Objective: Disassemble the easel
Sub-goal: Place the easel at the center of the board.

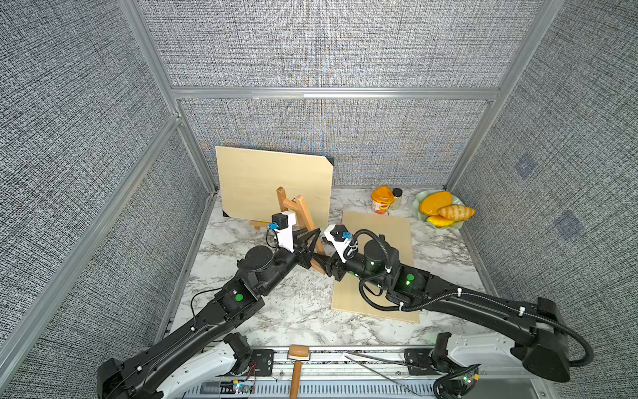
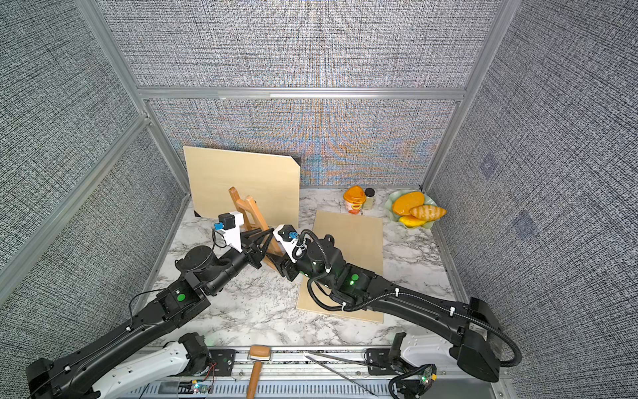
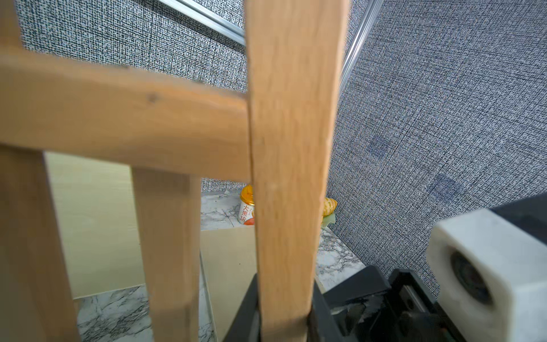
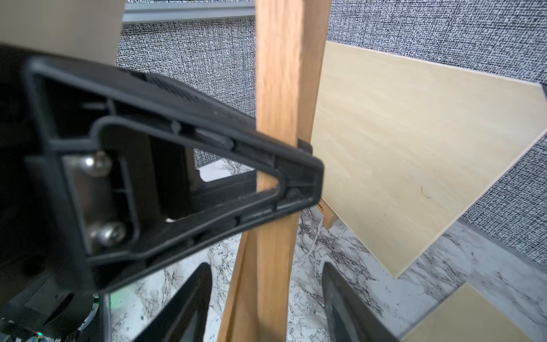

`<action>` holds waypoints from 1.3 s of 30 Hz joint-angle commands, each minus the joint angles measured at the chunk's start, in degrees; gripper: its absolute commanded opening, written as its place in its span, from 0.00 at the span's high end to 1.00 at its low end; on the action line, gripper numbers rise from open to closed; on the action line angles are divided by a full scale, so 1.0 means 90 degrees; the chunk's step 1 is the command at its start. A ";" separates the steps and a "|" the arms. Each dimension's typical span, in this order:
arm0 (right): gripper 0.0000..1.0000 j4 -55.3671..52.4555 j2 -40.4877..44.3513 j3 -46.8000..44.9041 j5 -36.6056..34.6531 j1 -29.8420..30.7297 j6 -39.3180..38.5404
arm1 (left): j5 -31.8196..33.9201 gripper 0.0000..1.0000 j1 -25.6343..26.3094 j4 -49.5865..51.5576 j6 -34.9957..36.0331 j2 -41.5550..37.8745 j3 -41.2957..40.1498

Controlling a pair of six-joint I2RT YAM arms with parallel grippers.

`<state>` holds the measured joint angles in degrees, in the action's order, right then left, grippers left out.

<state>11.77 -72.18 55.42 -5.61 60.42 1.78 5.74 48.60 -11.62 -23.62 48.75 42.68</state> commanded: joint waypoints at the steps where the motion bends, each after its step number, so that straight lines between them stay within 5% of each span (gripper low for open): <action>1: 0.43 0.0069 -0.0024 -0.0004 -0.0217 0.0006 0.0017 | -0.0206 1.00 0.0001 -0.0373 0.0094 0.0010 0.0097; 8: 0.48 0.0040 -0.0095 -0.0006 -0.0576 -0.0004 0.0102 | -0.0559 1.00 0.0006 -0.0276 0.0178 0.0119 0.0192; 19: 0.77 0.0068 -0.0170 -0.0003 -0.0147 -0.0073 0.0280 | -0.0678 1.00 0.0002 0.0303 0.0223 0.0333 0.0489; 21: 0.76 0.0105 -0.0212 -0.0005 -0.0058 -0.0073 0.0300 | -0.0603 1.00 0.0001 0.0508 0.0249 0.0371 0.0557; 28: 0.45 0.0248 -0.0377 -0.0033 0.0200 -0.0073 0.0535 | 0.0461 1.00 -0.0058 0.2296 0.0655 0.0609 0.1043; 39: 0.41 0.0545 -0.0367 -0.0458 0.0203 -0.0135 0.1125 | 0.1086 1.00 -0.0697 0.4693 0.1062 0.1303 0.1664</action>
<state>15.00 -75.75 52.53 -3.97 59.57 9.15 13.47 43.55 24.91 -15.59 59.35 56.40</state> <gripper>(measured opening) 0.590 0.219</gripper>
